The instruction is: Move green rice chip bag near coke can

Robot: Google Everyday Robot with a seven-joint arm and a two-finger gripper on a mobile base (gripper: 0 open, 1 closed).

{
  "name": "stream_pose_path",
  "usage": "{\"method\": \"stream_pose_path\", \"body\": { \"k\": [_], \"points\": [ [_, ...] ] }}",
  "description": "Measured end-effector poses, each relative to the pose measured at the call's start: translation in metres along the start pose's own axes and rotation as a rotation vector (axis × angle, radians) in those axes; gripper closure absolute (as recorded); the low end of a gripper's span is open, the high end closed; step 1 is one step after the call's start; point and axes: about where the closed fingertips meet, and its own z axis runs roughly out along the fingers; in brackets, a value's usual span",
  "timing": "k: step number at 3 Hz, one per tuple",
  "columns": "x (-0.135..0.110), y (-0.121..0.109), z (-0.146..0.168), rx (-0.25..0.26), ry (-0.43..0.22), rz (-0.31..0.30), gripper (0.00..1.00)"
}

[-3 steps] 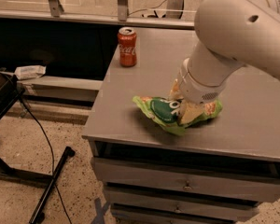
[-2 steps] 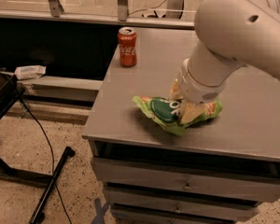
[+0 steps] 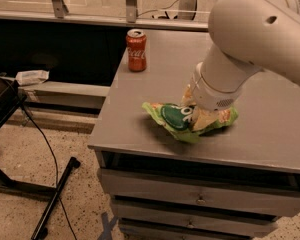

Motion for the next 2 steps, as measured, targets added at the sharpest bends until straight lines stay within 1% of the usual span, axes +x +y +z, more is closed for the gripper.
{"method": "stream_pose_path", "body": {
  "k": [2],
  "points": [
    [0.0000,-0.0003,-0.0008,0.001,0.000,0.000,1.00]
  ]
}}
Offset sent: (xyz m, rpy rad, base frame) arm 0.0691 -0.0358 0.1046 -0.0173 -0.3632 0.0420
